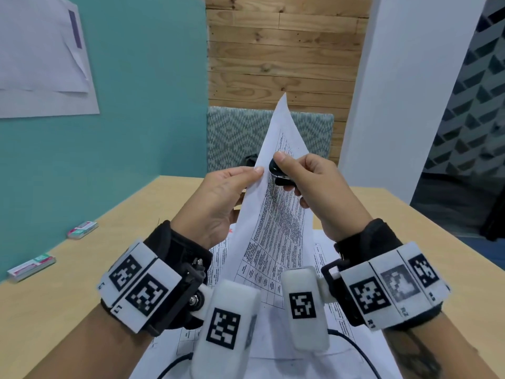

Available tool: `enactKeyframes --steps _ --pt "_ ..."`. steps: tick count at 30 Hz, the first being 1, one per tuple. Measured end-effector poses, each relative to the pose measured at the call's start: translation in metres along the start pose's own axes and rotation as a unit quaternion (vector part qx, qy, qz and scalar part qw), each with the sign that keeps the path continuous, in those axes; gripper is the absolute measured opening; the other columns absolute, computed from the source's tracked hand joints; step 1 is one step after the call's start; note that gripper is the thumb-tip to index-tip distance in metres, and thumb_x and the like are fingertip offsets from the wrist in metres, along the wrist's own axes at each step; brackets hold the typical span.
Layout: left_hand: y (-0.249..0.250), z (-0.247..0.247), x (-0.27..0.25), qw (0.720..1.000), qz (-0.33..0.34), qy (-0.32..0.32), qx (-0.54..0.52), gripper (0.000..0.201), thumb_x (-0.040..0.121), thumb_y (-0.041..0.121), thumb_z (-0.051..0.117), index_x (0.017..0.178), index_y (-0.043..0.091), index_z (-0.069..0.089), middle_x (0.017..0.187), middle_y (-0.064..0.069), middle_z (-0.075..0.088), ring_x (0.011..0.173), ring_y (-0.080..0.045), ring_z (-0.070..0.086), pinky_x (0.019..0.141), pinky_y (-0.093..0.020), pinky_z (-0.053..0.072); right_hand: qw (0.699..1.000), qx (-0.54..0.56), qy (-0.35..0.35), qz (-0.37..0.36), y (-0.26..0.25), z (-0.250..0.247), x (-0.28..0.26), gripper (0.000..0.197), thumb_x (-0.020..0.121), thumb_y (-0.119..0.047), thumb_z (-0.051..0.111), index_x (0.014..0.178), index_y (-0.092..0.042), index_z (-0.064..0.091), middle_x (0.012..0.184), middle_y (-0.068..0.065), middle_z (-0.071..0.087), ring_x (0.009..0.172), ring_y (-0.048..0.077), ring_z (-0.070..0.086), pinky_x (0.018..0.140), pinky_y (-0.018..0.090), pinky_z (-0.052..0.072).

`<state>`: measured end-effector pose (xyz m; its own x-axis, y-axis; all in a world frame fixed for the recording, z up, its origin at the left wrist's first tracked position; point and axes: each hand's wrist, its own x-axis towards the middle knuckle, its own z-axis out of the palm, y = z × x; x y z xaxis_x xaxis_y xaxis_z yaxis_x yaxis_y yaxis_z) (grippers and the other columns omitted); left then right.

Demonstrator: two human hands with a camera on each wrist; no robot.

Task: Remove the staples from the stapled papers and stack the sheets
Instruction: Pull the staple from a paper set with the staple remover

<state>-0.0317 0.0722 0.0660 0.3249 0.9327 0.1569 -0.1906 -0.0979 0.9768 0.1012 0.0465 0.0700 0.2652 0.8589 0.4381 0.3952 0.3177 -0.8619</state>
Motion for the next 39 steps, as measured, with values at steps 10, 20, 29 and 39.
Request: enactKeyframes --steps 10,20,29,39 --pt "0.000 0.002 -0.001 0.999 0.027 0.001 0.022 0.017 0.091 0.017 0.054 0.092 0.006 0.067 0.090 -0.013 0.064 0.081 -0.023 0.056 0.083 -0.037 0.045 0.998 -0.055 0.004 -0.032 -0.005 0.001 -0.003 0.051 0.083 -0.050 0.061 0.095 0.000 0.059 0.099 0.013 0.068 0.096 0.028 0.061 0.086 0.046 0.049" --pt "-0.002 0.003 -0.002 0.998 0.058 -0.030 0.002 0.021 0.093 0.016 0.050 0.087 0.006 0.067 0.072 -0.006 0.070 0.063 -0.015 0.064 0.076 -0.034 0.051 1.000 -0.003 0.011 -0.015 -0.005 0.002 -0.003 0.041 0.082 -0.045 0.065 0.086 -0.005 0.055 0.102 0.013 0.068 0.091 0.026 0.059 0.068 0.033 0.041" --pt "0.001 0.005 -0.007 0.997 0.064 -0.034 -0.002 0.027 0.093 0.013 0.048 0.105 -0.007 0.061 0.093 -0.020 0.064 0.080 -0.026 0.060 0.089 -0.044 0.047 0.998 0.050 0.023 -0.013 -0.007 -0.002 -0.003 0.026 0.080 -0.031 0.071 0.068 -0.016 0.053 0.077 0.003 0.069 0.063 0.005 0.055 0.055 0.017 0.036" --pt "-0.001 -0.005 -0.001 0.995 0.069 -0.060 0.044 0.017 0.083 0.009 0.060 0.066 0.009 0.058 0.054 0.004 0.060 0.046 -0.002 0.053 0.045 -0.011 0.040 0.989 0.127 -0.039 0.066 -0.011 -0.005 -0.003 0.019 0.088 -0.019 0.061 0.078 -0.004 0.056 0.054 0.001 0.056 0.047 0.008 0.043 0.034 0.012 0.026"
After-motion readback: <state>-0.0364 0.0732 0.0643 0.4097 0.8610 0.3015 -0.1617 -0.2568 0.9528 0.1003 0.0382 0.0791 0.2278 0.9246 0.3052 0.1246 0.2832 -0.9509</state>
